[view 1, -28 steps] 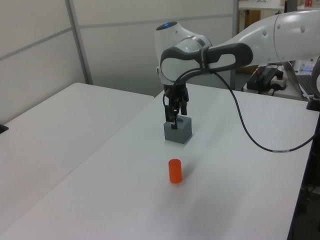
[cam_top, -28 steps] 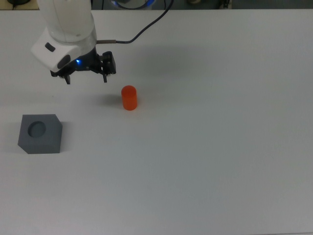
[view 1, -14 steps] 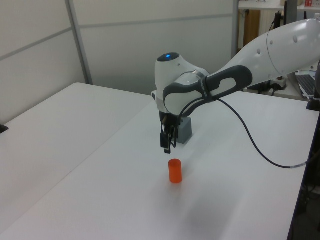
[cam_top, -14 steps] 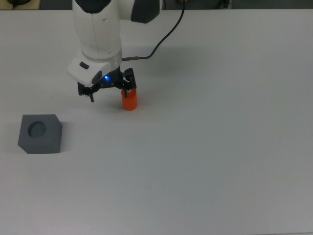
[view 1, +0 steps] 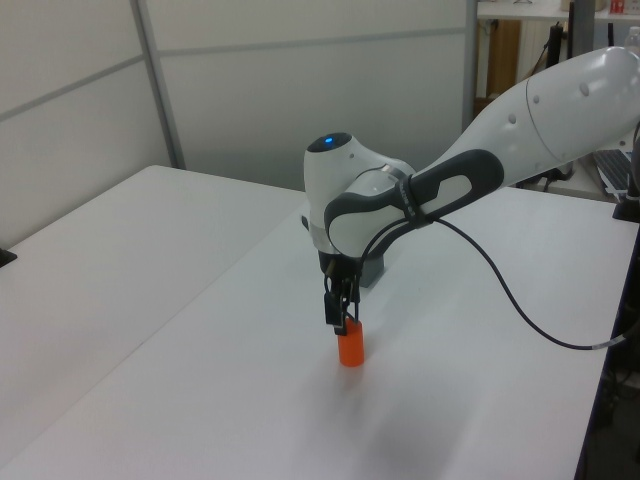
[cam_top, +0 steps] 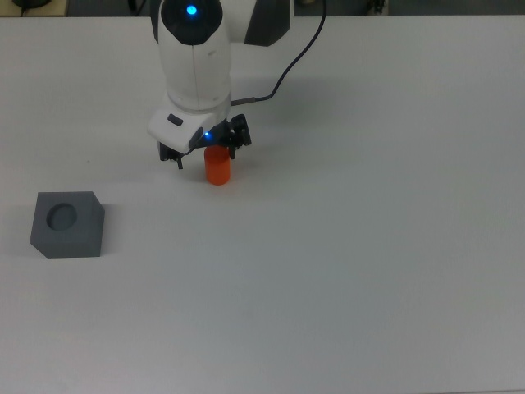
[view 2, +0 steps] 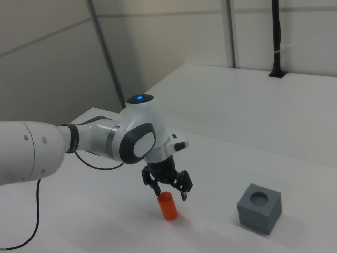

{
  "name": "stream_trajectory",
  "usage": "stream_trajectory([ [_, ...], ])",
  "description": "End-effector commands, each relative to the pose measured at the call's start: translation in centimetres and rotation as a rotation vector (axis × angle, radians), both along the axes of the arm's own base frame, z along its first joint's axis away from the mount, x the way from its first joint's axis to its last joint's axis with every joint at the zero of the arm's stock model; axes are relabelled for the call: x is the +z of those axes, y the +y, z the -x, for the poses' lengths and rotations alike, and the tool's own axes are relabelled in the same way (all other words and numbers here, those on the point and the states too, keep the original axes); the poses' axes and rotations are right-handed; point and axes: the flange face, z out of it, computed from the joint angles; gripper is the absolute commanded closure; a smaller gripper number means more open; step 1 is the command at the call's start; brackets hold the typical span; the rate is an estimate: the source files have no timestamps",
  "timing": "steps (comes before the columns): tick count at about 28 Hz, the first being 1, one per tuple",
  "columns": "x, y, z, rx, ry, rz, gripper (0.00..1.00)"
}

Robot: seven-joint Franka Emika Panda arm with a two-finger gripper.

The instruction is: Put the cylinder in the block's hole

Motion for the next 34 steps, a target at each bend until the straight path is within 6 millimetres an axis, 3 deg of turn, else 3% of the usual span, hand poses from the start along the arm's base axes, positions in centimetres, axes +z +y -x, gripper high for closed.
stream_trajectory([
  [1,-1.1,1.1,0.5,0.035,0.025,0.018,0.0],
  [3,-1.6,1.7,0.6,0.051,0.035,0.027,0.08],
  [6,-2.0,2.0,0.8,0.071,0.059,0.051,0.36],
  [8,-2.1,2.0,0.8,0.071,0.06,0.051,0.46],
  [18,-2.0,2.0,0.7,0.071,0.059,0.051,0.48],
  [21,-1.9,2.0,0.6,0.074,0.056,0.051,0.39],
  [22,-1.8,2.0,0.6,0.072,0.054,0.051,0.3],
  [23,-1.7,2.0,0.6,0.07,0.053,0.051,0.04],
  [24,-1.7,2.0,0.6,0.074,0.053,0.052,0.0],
  [34,-1.7,0.8,0.9,0.091,0.094,0.112,0.0],
])
